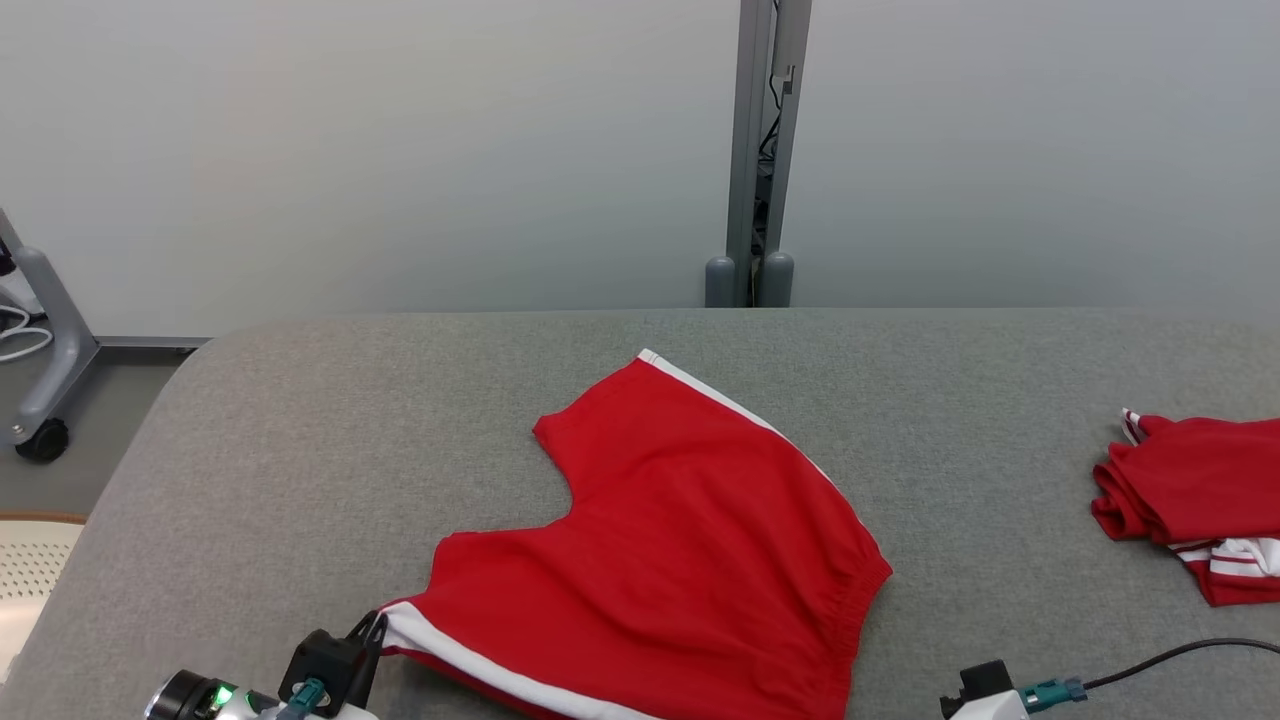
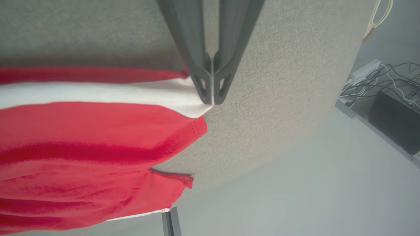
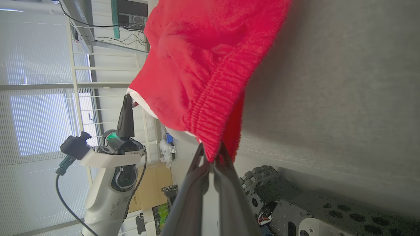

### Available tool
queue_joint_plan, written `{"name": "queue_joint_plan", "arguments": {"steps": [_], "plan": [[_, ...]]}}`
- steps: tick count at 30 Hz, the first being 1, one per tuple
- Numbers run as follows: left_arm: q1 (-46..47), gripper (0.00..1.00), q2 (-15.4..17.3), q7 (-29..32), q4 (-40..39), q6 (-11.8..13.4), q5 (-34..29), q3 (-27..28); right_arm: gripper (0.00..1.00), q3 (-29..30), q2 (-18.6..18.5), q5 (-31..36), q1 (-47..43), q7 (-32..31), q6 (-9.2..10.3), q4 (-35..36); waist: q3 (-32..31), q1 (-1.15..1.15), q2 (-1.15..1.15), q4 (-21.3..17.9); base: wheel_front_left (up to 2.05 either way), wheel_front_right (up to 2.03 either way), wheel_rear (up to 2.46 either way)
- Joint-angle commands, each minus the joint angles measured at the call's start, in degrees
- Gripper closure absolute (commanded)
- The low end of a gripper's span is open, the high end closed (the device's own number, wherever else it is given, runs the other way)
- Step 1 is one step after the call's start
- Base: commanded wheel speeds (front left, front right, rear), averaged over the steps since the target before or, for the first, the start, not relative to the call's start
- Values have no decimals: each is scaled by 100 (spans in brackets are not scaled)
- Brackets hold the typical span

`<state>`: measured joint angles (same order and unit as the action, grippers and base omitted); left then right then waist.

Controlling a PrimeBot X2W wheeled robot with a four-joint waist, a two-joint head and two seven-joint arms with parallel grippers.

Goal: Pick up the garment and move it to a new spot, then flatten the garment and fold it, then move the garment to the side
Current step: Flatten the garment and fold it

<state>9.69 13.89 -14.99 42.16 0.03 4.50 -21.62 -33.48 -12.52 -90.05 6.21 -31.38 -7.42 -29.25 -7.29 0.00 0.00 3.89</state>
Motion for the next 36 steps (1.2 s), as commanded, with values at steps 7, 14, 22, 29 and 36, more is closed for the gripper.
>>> {"name": "queue_joint_plan", "arguments": {"steps": [7,14,22,29,36], "plan": [[398,100,129,-18,-201,123,50,298,100,319,35,-102,184,264,-13,200,205,0,0,-215,0,0,0],[903,100,151,-19,-205,59,-5,408,100,563,212,-237,356,343,-13,397,465,0,0,-523,0,0,0],[1514,100,251,-19,5,-116,-87,385,100,726,485,-264,620,344,-13,581,752,0,0,-955,0,0,0],[2276,100,498,-19,473,-301,-68,466,100,788,769,-171,971,497,-13,801,1171,0,0,-1467,0,0,0],[3249,100,734,-18,1128,-490,-253,284,100,545,928,-98,1442,723,-13,773,1699,0,0,-1926,0,0,0]]}}
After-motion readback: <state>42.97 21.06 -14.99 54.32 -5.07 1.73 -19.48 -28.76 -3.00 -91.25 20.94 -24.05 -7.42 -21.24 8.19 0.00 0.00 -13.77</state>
